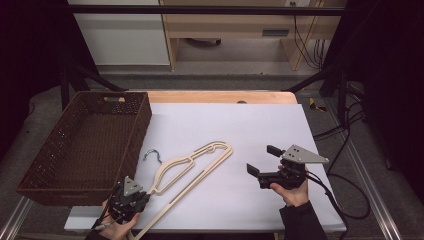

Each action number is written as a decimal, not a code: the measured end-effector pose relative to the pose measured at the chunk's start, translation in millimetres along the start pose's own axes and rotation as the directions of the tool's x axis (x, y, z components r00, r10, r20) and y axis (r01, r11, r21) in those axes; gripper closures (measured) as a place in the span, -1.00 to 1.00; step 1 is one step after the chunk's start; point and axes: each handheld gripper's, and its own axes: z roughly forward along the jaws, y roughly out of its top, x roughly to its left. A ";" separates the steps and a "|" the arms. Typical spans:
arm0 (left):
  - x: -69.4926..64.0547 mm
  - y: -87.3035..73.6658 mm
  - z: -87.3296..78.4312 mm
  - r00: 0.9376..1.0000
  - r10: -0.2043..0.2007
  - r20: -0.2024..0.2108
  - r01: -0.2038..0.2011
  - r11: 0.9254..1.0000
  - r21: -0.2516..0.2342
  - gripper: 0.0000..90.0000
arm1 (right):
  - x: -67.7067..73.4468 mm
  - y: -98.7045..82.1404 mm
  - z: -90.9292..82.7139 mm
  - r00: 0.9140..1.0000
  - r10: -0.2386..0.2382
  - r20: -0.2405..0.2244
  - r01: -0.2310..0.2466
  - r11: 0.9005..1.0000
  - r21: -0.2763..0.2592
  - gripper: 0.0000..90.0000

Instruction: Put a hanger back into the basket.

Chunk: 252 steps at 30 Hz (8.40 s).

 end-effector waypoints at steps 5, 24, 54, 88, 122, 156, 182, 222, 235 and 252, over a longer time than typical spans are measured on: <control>-0.1 0.2 -1.5 1.000 -0.006 0.008 0.006 1.000 -0.009 0.75 | -0.1 0.4 -0.3 1.000 -0.001 0.002 0.001 1.000 -0.001 -0.89; -8.8 3.7 -18.3 1.000 0.018 -0.015 -0.019 0.995 -0.102 0.77 | 3.1 2.0 6.2 1.000 0.008 -0.017 -0.009 1.000 -0.006 -0.84; -12.9 9.0 -33.0 0.999 0.035 -0.027 -0.039 0.987 -0.158 0.77 | 106.2 45.3 202.2 0.992 -0.030 -0.122 0.057 0.973 0.225 -0.38; -12.6 8.3 -34.3 0.999 0.038 -0.025 -0.042 0.986 -0.164 0.77 | 136.8 15.5 296.5 0.994 -0.004 -0.114 0.060 0.864 0.501 0.88; 2.4 35.4 -26.2 0.994 -0.020 0.109 0.047 0.967 -0.251 -0.04 | 144.2 29.8 249.1 0.987 -0.094 -0.130 0.132 0.938 0.319 0.98; -12.4 77.2 -54.6 0.914 -0.051 0.403 0.184 0.936 -0.298 0.91 | 128.8 64.3 113.9 0.955 -0.184 -0.231 0.199 0.979 0.040 0.22; 96.3 149.3 -132.7 0.965 0.162 0.204 -0.069 0.914 -0.400 0.91 | 6.7 13.5 2.5 0.997 -0.027 0.072 0.029 0.999 -0.031 -0.68; 256.8 74.4 -86.2 0.990 -0.023 0.140 0.057 0.969 -0.242 0.91 | -3.4 3.2 0.0 0.993 -0.045 0.107 0.043 0.999 0.023 -0.90; 240.2 56.1 -56.9 0.981 -0.099 0.168 0.135 0.965 -0.224 0.84 | -2.2 2.4 5.9 0.995 -0.037 0.096 0.035 0.999 0.026 -0.89; 235.7 48.8 -82.6 0.971 -0.238 -0.019 0.231 0.955 -0.187 0.14 | 23.8 32.9 33.1 0.997 -0.056 0.050 0.055 0.998 0.007 -0.85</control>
